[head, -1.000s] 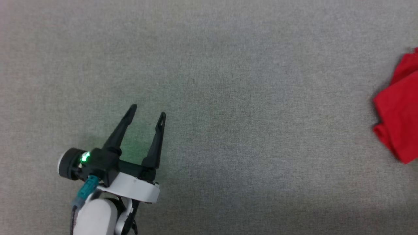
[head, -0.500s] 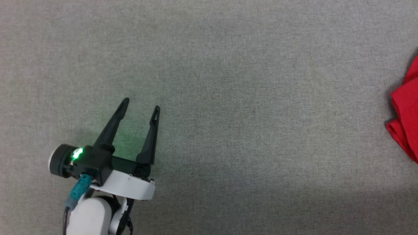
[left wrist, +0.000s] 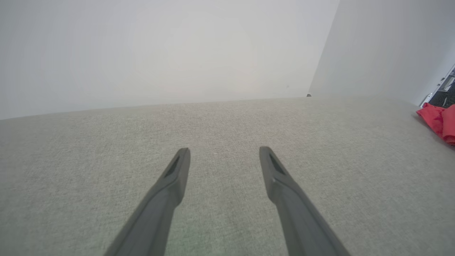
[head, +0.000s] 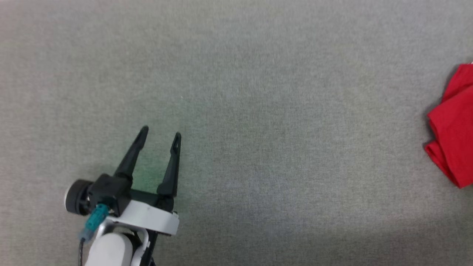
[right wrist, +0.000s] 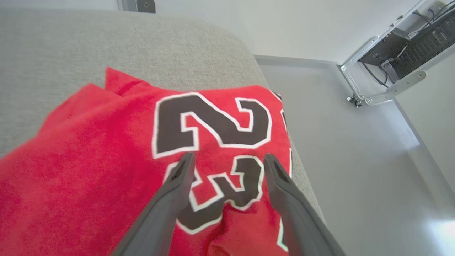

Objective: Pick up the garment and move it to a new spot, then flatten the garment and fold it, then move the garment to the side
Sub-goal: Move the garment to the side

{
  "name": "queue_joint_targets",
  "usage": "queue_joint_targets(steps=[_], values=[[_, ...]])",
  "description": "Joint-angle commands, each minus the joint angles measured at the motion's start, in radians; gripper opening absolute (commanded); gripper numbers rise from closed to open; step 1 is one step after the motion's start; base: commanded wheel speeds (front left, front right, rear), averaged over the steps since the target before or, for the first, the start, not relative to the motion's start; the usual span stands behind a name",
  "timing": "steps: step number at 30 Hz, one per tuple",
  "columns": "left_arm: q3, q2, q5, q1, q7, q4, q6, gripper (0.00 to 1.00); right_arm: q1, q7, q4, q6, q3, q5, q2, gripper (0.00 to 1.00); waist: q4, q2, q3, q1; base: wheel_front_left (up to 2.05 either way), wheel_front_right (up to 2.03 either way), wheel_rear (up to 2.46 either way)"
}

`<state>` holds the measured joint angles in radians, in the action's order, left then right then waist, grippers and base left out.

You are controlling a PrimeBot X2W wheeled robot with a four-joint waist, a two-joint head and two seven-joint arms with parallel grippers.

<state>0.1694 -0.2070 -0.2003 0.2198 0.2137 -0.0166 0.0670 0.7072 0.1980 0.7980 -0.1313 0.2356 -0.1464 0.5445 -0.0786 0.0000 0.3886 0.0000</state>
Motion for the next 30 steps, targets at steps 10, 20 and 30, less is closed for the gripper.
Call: queue_joint_targets(steps=[10,20,30], values=[[0.001,0.019,-0.046,-0.07,0.043,-0.125,0.015,1.0,-0.169,0.004,-0.219,0.001,-0.295,-0.204,-0.103,1.0,0.056,0.0,-0.234,0.0,0.0,0.0,0.0],[-0.024,0.017,-0.073,-0.121,0.051,-0.205,0.021,1.0,-0.33,-0.065,-0.353,0.001,-0.374,-0.288,-0.233,1.0,0.107,0.0,-0.378,0.0,0.0,0.0,0.0],[-0.069,0.012,-0.084,-0.212,0.052,-0.2,0.006,1.0,-0.478,-0.108,-0.492,0.001,-0.35,-0.258,-0.317,1.0,0.122,0.0,-0.435,0.0,0.0,0.0,0.0]])
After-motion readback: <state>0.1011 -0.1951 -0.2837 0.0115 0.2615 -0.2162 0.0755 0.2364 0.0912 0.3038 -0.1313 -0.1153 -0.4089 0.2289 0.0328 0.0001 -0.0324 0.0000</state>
